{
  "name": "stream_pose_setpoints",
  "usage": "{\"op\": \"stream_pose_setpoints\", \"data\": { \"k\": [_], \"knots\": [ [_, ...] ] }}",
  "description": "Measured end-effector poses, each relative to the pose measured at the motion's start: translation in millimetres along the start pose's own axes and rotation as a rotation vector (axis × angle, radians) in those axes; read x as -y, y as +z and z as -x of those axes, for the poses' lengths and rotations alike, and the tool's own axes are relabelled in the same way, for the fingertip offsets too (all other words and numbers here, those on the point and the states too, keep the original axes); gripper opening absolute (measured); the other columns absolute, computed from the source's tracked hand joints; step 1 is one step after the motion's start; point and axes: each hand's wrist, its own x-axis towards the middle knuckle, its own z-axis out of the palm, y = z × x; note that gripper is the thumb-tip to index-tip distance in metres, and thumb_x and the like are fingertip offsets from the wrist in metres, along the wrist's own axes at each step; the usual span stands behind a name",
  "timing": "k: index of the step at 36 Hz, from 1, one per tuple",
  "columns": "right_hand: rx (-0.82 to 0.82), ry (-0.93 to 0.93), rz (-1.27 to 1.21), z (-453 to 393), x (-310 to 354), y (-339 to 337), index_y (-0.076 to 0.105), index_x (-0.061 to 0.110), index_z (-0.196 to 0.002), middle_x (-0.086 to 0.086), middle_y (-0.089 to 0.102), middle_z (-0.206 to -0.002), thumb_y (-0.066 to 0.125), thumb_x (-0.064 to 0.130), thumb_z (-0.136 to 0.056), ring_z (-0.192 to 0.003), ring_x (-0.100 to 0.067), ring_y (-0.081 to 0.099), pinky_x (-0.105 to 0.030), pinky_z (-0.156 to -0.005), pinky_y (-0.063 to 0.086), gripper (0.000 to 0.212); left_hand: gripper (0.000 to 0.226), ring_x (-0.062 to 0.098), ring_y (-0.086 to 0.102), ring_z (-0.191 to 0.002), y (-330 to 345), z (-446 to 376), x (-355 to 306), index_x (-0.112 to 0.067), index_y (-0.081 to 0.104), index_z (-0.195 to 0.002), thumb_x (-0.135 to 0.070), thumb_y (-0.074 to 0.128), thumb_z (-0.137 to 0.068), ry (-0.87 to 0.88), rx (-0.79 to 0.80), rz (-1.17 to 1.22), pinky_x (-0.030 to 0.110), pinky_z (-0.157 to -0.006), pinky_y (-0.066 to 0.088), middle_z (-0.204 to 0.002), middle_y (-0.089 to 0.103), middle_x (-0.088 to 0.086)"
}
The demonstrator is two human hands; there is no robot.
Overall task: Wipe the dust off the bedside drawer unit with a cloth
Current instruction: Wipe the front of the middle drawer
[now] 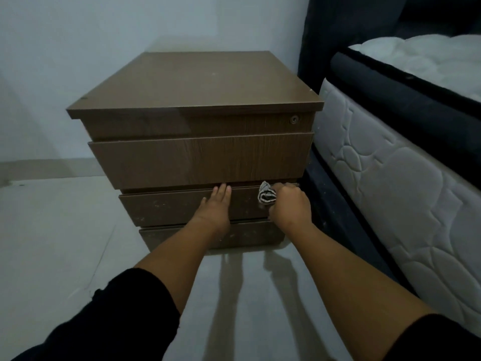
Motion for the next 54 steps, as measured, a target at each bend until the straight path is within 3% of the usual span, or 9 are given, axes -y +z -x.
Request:
{"op": "stream_pose_setpoints", "data": {
  "k": [11, 18, 24, 30, 33, 36, 44, 51, 54],
  "knots": [
    [0.078, -0.111, -0.104, 17.8, 66.7, 26.4, 0.055, 0.011, -0.124, -0.013, 0.055, -0.124, 0.066, 0.005, -0.080, -0.114, -0.030, 0.053, -0.036, -0.093, 0.047, 0.046, 0.073, 0.022, -0.008, -0.150, -14.5, 68.5, 102.8, -0.010, -0.004, -0.154, -0.016, 0.042, -0.098, -0.261, -0.018, 0.099, 0.040, -0.122, 0.011, -0.161, -0.013, 0.005],
    [0.088, -0.331, -0.028, 32.1, 121.8, 62.0, 0.052, 0.009, -0.126, -0.012, 0.049, -0.123, 0.060, 0.002, -0.083, -0.117, -0.027, 0.044, -0.033, -0.093, 0.044, 0.044, 0.070, 0.022, -0.004, -0.150, 6.0, 107.9, 154.6, -0.012, -0.003, -0.154, -0.017, 0.040, -0.100, -0.375, -0.095, 0.219, 0.034, -0.121, 0.012, -0.162, -0.010, 0.003],
    [0.014, -0.506, 0.023, 25.6, 169.9, 92.3, 0.056, 0.002, -0.123, -0.017, 0.052, -0.117, 0.053, -0.006, -0.083, -0.109, -0.033, 0.046, -0.040, -0.081, 0.048, 0.040, 0.067, 0.024, 0.004, -0.150, 6.6, 107.5, 173.8, -0.013, 0.002, -0.154, -0.016, 0.040, -0.100, -0.385, -0.123, 0.466, 0.033, -0.121, 0.010, -0.162, 0.000, 0.006],
    [-0.188, -0.721, 0.026, 4.4, 215.9, 118.4, 0.068, -0.005, -0.086, -0.021, 0.061, -0.079, 0.063, -0.010, -0.063, -0.072, -0.037, 0.060, -0.031, -0.043, 0.051, 0.024, 0.063, 0.032, 0.039, -0.136, -16.6, 77.3, 188.7, -0.022, 0.013, -0.153, -0.012, 0.040, -0.097, -0.385, -0.229, 0.730, 0.034, -0.108, 0.036, -0.154, 0.033, 0.009],
    [-0.245, -0.794, 0.074, -8.5, 234.5, 129.5, 0.069, -0.004, -0.090, -0.018, 0.061, -0.078, 0.055, -0.005, -0.065, -0.071, -0.034, 0.061, -0.026, -0.039, 0.045, 0.028, 0.065, 0.031, 0.041, -0.135, -17.3, 63.4, 205.0, -0.021, 0.012, -0.154, -0.007, 0.037, -0.096, -0.420, -0.211, 0.831, 0.035, -0.107, 0.039, -0.154, 0.033, 0.010],
    [-0.297, -0.828, 0.106, -18.7, 243.4, 143.2, 0.070, -0.002, -0.089, -0.015, 0.060, -0.075, 0.041, 0.002, -0.071, -0.068, -0.030, 0.061, -0.024, -0.035, 0.042, 0.034, 0.057, 0.026, 0.050, -0.127, -12.9, 54.8, 219.4, -0.027, 0.034, -0.148, -0.009, 0.039, -0.094, -0.417, -0.220, 0.951, 0.034, -0.106, 0.043, -0.146, 0.046, 0.006],
    [-0.473, -0.990, 0.111, -35.9, 243.9, 172.9, 0.071, 0.001, -0.102, -0.011, 0.062, -0.073, 0.046, 0.004, -0.078, -0.067, -0.026, 0.058, -0.024, -0.038, 0.043, 0.034, 0.036, 0.026, 0.062, -0.105, -7.1, 43.6, 236.2, -0.027, 0.064, -0.120, -0.015, 0.046, -0.093, -0.384, -0.264, 1.029, 0.042, -0.098, 0.051, -0.113, 0.068, 0.006],
    [-0.345, -1.084, 0.115, -30.2, 234.0, 200.4, 0.073, 0.006, -0.076, -0.009, 0.060, -0.064, 0.040, 0.017, -0.075, -0.058, -0.025, 0.061, -0.021, -0.029, 0.034, 0.035, 0.060, 0.021, 0.054, -0.124, 2.7, 35.3, 239.9, -0.031, 0.044, -0.141, 0.000, 0.037, -0.090, -0.404, -0.236, 1.012, 0.028, -0.093, 0.045, -0.138, 0.055, -0.002],
    [-0.266, -1.060, 0.134, -26.1, 234.2, 216.3, 0.070, 0.008, -0.066, -0.008, 0.060, -0.061, 0.039, 0.021, -0.068, -0.054, -0.024, 0.060, -0.020, -0.030, 0.034, 0.034, 0.064, 0.021, 0.048, -0.132, 6.9, 33.9, 242.8, -0.032, 0.035, -0.147, -0.002, 0.037, -0.090, -0.383, -0.211, 1.001, 0.030, -0.104, 0.041, -0.146, 0.048, -0.001]
  ]
}}
